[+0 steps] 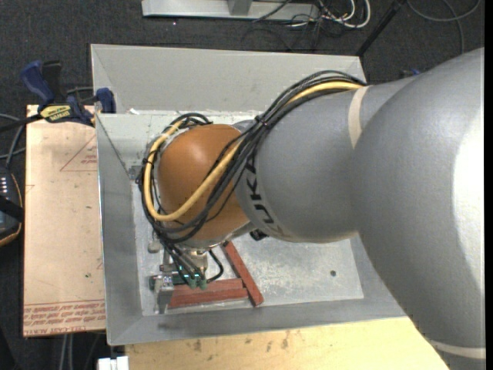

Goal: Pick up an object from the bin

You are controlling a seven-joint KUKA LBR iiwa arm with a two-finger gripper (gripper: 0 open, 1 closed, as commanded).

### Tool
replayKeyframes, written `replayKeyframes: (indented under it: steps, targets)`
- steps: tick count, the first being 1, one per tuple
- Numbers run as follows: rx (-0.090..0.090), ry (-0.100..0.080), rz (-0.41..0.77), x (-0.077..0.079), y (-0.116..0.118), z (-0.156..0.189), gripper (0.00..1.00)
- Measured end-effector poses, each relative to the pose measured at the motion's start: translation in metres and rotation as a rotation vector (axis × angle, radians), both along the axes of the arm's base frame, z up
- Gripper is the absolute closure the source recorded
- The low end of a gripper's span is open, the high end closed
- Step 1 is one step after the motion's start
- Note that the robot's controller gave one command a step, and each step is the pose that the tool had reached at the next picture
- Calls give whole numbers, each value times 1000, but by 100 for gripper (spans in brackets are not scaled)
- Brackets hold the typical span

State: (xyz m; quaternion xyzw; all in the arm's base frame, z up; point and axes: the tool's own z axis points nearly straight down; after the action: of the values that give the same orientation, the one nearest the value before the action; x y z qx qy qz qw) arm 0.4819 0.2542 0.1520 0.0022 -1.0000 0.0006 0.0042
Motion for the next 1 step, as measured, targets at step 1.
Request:
replayKeyframes:
  steps: [1]
  targets:
    - [2,-7,-4,2,-1,4,0]
